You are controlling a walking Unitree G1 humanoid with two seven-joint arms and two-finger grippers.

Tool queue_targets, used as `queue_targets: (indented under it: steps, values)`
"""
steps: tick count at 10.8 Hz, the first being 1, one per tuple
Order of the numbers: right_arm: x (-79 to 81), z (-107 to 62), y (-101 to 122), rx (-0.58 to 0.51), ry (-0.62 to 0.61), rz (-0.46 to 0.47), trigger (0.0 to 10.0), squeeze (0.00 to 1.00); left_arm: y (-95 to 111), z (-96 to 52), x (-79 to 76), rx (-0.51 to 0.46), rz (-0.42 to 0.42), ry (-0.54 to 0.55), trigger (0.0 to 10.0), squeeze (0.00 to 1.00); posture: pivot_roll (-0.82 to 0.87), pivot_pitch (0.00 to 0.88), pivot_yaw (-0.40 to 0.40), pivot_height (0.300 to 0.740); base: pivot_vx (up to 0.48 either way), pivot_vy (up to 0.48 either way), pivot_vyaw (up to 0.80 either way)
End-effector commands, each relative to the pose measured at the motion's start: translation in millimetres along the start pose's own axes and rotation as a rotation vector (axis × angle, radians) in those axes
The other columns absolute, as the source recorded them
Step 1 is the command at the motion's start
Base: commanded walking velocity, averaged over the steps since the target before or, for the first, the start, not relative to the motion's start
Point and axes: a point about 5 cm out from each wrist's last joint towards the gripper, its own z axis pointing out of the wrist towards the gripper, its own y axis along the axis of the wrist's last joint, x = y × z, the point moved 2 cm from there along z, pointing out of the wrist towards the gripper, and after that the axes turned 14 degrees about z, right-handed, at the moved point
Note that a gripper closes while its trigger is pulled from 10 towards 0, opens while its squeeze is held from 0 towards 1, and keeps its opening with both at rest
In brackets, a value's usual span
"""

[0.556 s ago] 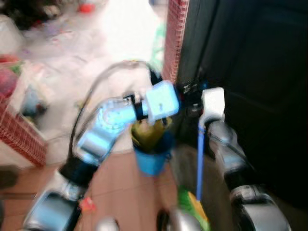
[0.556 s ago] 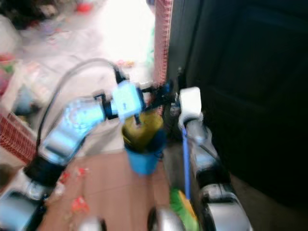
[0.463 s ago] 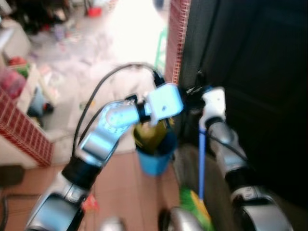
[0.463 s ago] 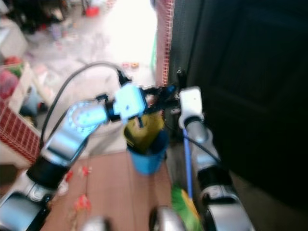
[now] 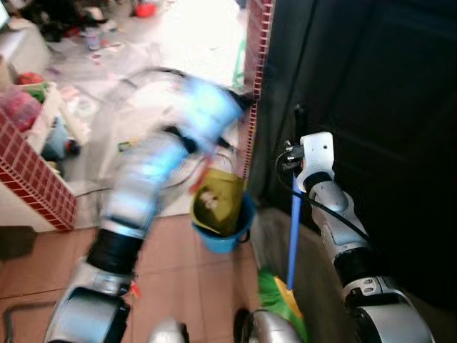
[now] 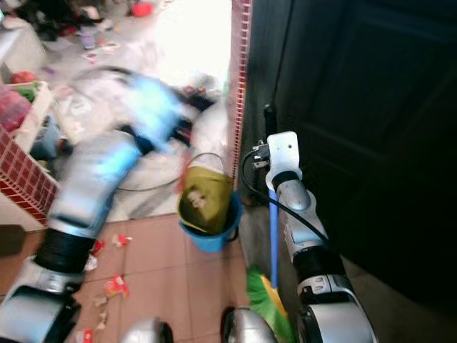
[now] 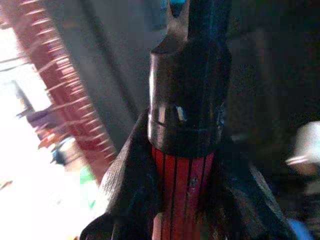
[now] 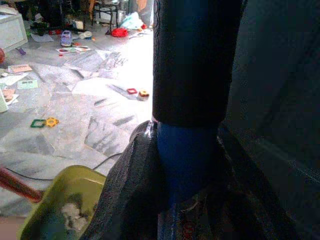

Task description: Sweep floor

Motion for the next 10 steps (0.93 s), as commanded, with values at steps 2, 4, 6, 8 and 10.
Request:
queue_targets:
  steps: [2, 4, 6, 8, 10]
  values:
    - [-5.2, 2.4, 8.7, -0.022, 0.002, -0.037, 10.0, 0.00, -3.8, -7.0, 7.6, 0.017, -0.050, 0.082, 10.0, 0.00, -0.10, 0.048, -0.047, 0.740, 0.000, 0.480, 0.00]
    - [-1.9, 2.1, 7.4, -0.021, 0.007, -0.034, 10.0, 0.00, -1.3, -6.1, 5.0, 0.011, -0.020, 0.066, 10.0, 0.00, -0.10, 0.047, -0.048, 0.740, 0.000, 0.444, 0.00]
    - [-0.1, 3.6, 7.2, -0.020, 0.012, -0.032, 10.0, 0.00, 9.8, -1.6, -10.3, -0.036, 0.033, -0.047, 10.0, 0.00, -0.09, 0.045, -0.046, 0.740, 0.000, 0.000, 0.00]
    - [-0.4, 4.7, 8.2, -0.025, 0.007, -0.033, 10.0, 0.00, 17.2, 1.5, -25.1, -0.073, 0.058, -0.138, 10.0, 0.00, -0.09, 0.044, -0.041, 0.740, 0.000, 0.000, 0.00]
    - [-1.2, 3.6, 7.2, -0.026, 0.002, -0.033, 10.0, 0.00, 19.7, 3.9, -25.6, -0.085, 0.067, -0.144, 10.0, 0.00, -0.10, 0.044, -0.035, 0.740, 0.000, 0.000, 0.00]
